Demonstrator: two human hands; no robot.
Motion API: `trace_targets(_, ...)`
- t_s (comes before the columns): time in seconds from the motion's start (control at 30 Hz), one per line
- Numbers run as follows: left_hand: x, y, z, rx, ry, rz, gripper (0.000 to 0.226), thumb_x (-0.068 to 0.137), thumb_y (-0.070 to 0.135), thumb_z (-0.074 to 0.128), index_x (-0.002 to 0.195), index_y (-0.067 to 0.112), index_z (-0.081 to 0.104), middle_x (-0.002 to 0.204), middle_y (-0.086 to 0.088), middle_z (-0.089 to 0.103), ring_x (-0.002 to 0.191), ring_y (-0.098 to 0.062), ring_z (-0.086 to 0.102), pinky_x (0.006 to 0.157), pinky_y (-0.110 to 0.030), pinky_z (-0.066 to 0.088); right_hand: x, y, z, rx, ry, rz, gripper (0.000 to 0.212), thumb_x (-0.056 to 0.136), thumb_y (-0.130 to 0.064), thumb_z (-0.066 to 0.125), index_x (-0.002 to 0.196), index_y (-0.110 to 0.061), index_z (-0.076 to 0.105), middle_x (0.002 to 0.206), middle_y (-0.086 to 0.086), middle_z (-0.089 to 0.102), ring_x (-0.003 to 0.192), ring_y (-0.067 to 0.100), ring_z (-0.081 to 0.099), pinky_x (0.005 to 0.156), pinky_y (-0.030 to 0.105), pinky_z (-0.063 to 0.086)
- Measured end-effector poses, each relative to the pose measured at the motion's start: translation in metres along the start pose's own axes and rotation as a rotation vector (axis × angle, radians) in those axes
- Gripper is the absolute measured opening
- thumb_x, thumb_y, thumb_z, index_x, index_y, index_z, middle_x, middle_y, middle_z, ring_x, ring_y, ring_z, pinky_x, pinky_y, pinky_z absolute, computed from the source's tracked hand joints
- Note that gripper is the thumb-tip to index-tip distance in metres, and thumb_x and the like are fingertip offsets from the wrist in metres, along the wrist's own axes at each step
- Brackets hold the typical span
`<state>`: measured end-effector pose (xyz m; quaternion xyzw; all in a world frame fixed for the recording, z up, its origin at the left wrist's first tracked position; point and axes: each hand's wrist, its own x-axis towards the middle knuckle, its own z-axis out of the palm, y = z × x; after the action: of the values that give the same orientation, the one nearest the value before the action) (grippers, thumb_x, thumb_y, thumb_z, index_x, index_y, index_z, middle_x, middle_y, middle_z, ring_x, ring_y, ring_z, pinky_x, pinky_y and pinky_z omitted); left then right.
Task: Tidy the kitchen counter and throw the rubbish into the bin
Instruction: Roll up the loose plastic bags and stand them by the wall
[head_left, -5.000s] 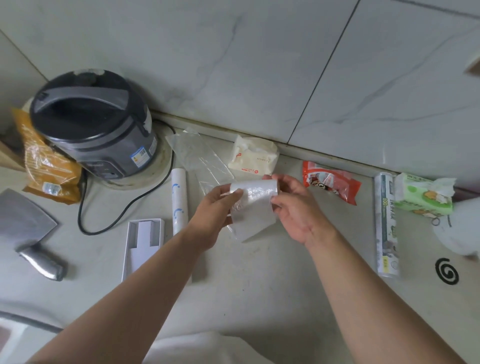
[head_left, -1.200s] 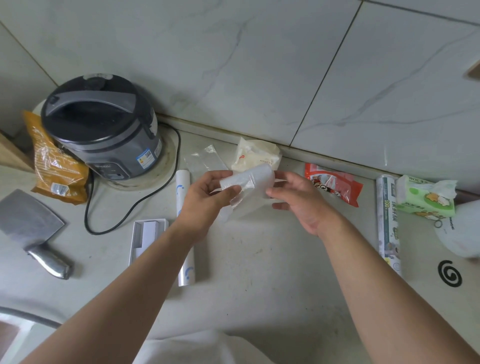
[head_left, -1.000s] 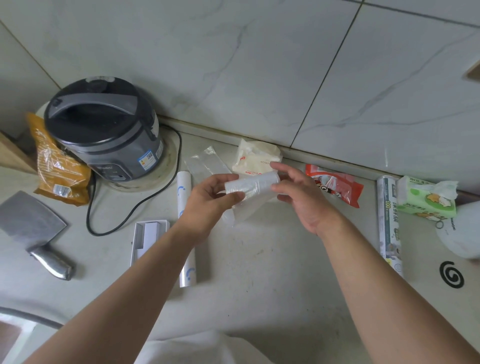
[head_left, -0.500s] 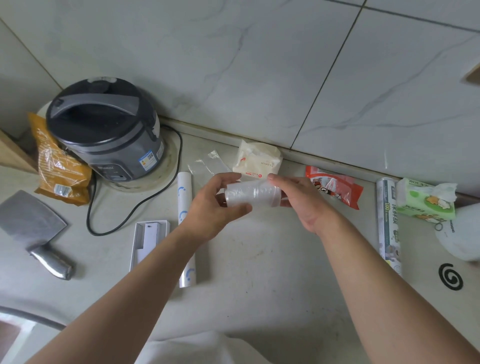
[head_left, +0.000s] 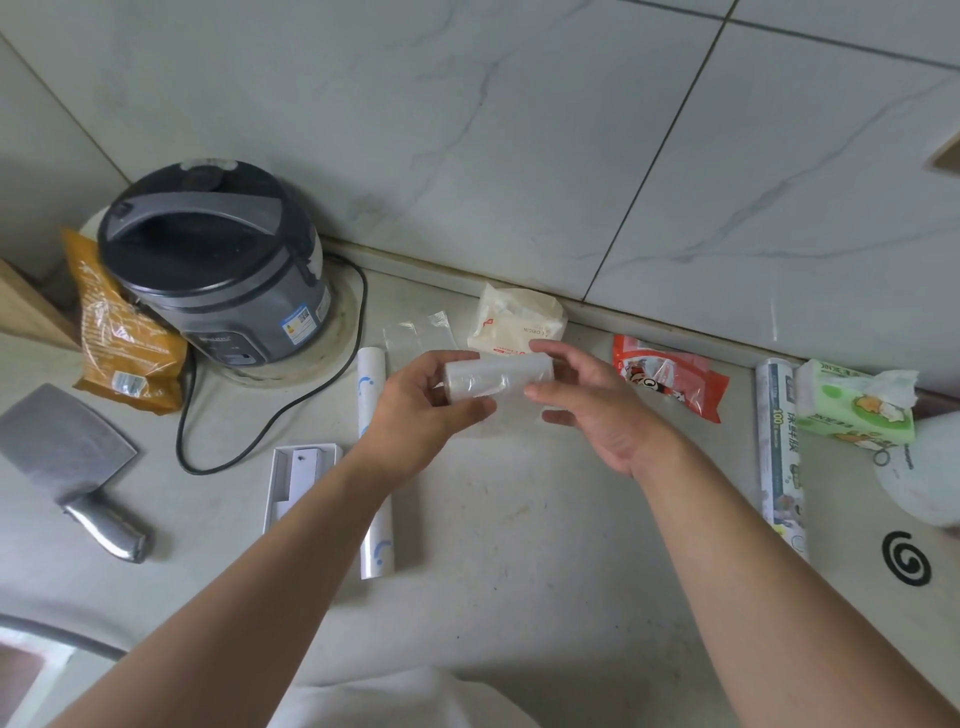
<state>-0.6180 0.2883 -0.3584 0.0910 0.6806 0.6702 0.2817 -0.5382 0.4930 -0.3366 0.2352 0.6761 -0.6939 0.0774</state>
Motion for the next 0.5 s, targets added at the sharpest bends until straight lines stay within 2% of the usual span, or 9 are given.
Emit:
trace_targets(0.07, -0.0010, 0.0016, 0.0002, 0.002, -0.025, 0.014, 0.062, 0.061, 0.029, 0.089, 0.119, 0.029, 0.067, 0.096, -0.004, 0.076, 0.079, -0.022, 0.070, 0.084, -0.048, 0.059, 0.0012, -0.0014, -0.0003, 0.030, 0.001, -0.002, 0.044, 0.072, -0.032, 0.080, 0.115, -0.037, 0.070, 0.104, -0.005, 0.075, 0.105, 0.017, 0.068, 0.097, 0.045, 0.049)
trace_targets(0.17, -0.0030, 0.0026, 0.0002, 0.035, -0.040, 0.051, 0.066, 0.061, 0.029, 0.091, 0.121, 0.037, 0.065, 0.106, -0.015, 0.071, 0.085, -0.023, 0.068, 0.083, -0.047, 0.060, 0.0027, -0.0038, 0.0008, 0.040, 0.016, 0.005, 0.039, 0.072, -0.040, 0.079, 0.107, -0.024, 0.074, 0.099, -0.003, 0.076, 0.093, 0.010, 0.069, 0.089, 0.040, 0.050)
trace_targets(0.23, -0.0039, 0.0021, -0.0002, 0.074, -0.037, 0.071, 0.066, 0.060, 0.032, 0.092, 0.120, 0.040, 0.065, 0.111, 0.001, 0.071, 0.084, -0.017, 0.069, 0.076, -0.040, 0.061, 0.0035, -0.0055, 0.0028, 0.028, 0.046, 0.019, 0.049, 0.068, -0.046, 0.079, 0.104, -0.012, 0.074, 0.095, -0.001, 0.076, 0.089, 0.011, 0.069, 0.085, 0.038, 0.052)
trace_targets(0.3, -0.0034, 0.0015, -0.0004, 0.081, -0.041, 0.063, 0.061, 0.061, 0.032, 0.092, 0.116, 0.039, 0.067, 0.114, 0.011, 0.071, 0.087, -0.016, 0.071, 0.077, -0.035, 0.061, 0.0041, -0.0057, 0.0045, 0.003, 0.063, 0.044, 0.057, 0.066, -0.050, 0.079, 0.101, -0.005, 0.073, 0.091, -0.001, 0.074, 0.089, 0.014, 0.067, 0.086, 0.042, 0.052)
trace_targets(0.37, -0.0022, 0.0020, -0.0013, 0.095, -0.036, 0.044, 0.051, 0.062, 0.032, 0.091, 0.109, 0.040, 0.070, 0.104, 0.015, 0.072, 0.081, -0.013, 0.069, 0.076, -0.034, 0.060, 0.0035, -0.0056, 0.0054, -0.034, 0.066, 0.063, 0.057, 0.065, -0.057, 0.077, 0.099, -0.010, 0.074, 0.090, -0.005, 0.071, 0.092, 0.014, 0.063, 0.091, 0.044, 0.052)
trace_targets(0.43, -0.0009, 0.0036, -0.0034, 0.092, -0.016, 0.028, 0.047, 0.062, 0.036, 0.090, 0.105, 0.039, 0.073, 0.095, 0.017, 0.072, 0.074, -0.010, 0.064, 0.073, -0.032, 0.058, 0.0037, -0.0048, 0.0047, -0.055, 0.039, 0.061, 0.053, 0.065, -0.060, 0.074, 0.103, -0.023, 0.075, 0.094, -0.010, 0.070, 0.095, 0.011, 0.061, 0.093, 0.044, 0.051)
trace_targets(0.5, -0.0004, 0.0058, -0.0053, 0.034, -0.003, 0.011, 0.044, 0.063, 0.039, 0.089, 0.104, 0.034, 0.074, 0.092, 0.012, 0.075, 0.074, -0.012, 0.069, 0.069, -0.028, 0.057, 0.0048, -0.0050, 0.0036, -0.019, -0.036, 0.045, 0.046, 0.068, -0.054, 0.076, 0.110, -0.036, 0.072, 0.101, -0.012, 0.071, 0.100, 0.011, 0.063, 0.092, 0.042, 0.051)
